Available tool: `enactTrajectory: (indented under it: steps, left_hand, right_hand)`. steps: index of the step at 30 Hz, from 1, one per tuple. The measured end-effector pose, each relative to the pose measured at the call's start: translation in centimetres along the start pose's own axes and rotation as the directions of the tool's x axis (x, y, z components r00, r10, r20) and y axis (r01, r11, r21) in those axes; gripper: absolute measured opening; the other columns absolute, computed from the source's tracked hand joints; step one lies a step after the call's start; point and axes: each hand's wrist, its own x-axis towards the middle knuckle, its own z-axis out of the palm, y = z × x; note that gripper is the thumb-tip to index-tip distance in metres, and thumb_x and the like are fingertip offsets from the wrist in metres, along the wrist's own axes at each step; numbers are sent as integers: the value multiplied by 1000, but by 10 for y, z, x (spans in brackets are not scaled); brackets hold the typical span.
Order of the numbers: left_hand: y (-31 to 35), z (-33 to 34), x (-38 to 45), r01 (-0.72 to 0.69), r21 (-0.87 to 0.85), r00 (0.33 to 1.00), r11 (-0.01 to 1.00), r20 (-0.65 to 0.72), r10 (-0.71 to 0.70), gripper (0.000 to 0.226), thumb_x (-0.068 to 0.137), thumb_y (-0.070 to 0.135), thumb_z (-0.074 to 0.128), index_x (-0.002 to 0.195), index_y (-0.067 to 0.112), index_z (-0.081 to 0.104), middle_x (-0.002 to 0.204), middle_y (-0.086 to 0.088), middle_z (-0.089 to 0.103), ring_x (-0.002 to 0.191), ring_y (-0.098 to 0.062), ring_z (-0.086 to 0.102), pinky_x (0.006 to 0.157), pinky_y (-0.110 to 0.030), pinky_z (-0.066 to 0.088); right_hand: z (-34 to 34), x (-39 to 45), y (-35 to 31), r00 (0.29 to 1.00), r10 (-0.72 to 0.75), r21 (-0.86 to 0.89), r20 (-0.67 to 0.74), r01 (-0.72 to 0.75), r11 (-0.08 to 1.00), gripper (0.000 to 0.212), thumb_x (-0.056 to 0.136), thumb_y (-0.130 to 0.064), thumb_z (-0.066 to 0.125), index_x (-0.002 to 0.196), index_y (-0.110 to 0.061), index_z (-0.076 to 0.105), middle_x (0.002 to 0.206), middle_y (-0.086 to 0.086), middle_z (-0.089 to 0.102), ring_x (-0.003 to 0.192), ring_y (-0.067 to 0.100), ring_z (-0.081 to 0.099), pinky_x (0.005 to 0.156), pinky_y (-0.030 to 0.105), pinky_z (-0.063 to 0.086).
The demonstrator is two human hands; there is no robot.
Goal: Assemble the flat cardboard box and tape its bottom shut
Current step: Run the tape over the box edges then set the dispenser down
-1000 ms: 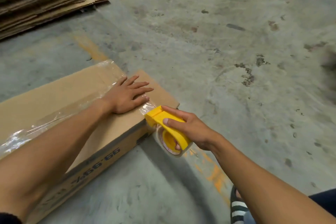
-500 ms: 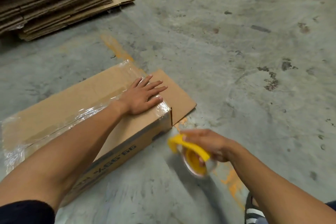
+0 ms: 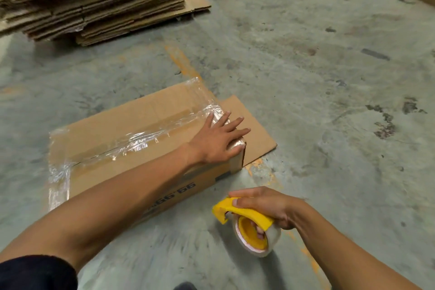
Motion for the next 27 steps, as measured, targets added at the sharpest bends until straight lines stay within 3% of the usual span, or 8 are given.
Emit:
enactTrajectory:
  steps: [4,8,10,13,16,19,22,27]
  left_hand:
    - [-15,-2,-35,-85,36,996,996,26,84,63,99,55,24,155,37,4,165,4,-1,151,-24,-9,120,-46,-8]
    - [-66,-1,-110,197,-117,980,973,5,-198,61,98,60,17,153,41,1,163,8,-6,151,-18,-10,120,-45,-7]
    - [-99,4,-162,446,-122,893,887,0,-449,64,93,66,14,152,45,-2,163,9,-5,151,-21,-6,120,-51,-2]
    - [-137,16,-250,763,-137,640,632,18,-769,76,84,77,8,153,45,2,164,6,0,151,-30,-1,119,-57,-1]
    - [-139,29,-304,856,-251,478,453,48,-877,80,85,78,15,155,39,9,165,2,0,151,-33,-2,118,-55,0]
    - [-121,37,-299,774,-506,458,382,30,-888,74,94,63,32,156,30,11,165,-2,-9,152,-22,-6,120,-41,3]
    - [-103,37,-271,712,-597,450,370,-16,-893,67,99,48,38,156,24,12,164,-6,-12,151,-21,-8,120,-34,2]
    - [-58,44,-206,607,-689,537,395,-10,-843,76,96,43,42,157,17,4,160,-12,-24,147,-22,-23,118,-30,-5]
  right_hand:
    - [27,15,-14,998,7,-270,59,9,963,36,85,-34,73,121,-35,67,100,3,69,69,16,66,48,21,53]
    - [54,24,-47,984,-14,-476,178,98,874,41,87,-39,70,127,-38,64,115,0,65,78,11,62,50,12,52]
    - [69,25,-63,969,-20,-517,248,150,843,42,87,-38,69,129,-37,63,117,-1,63,77,8,61,48,10,50]
    - [88,27,-76,942,-4,-545,337,198,815,41,88,-38,69,128,-38,64,119,-1,65,76,9,62,47,10,50]
    - [103,28,-86,914,1,-538,406,238,809,43,88,-37,69,130,-38,62,119,2,66,71,10,64,46,11,49]
    - [111,26,-101,885,-7,-521,465,280,806,41,88,-38,69,129,-40,63,118,1,66,73,15,65,48,15,52]
    - [112,18,-121,865,-64,-424,498,306,852,40,87,-33,71,127,-37,65,108,5,73,58,20,65,45,26,54]
    - [92,-2,-156,862,-327,-282,388,449,848,40,91,-21,68,130,-28,63,70,0,73,38,16,58,36,25,51]
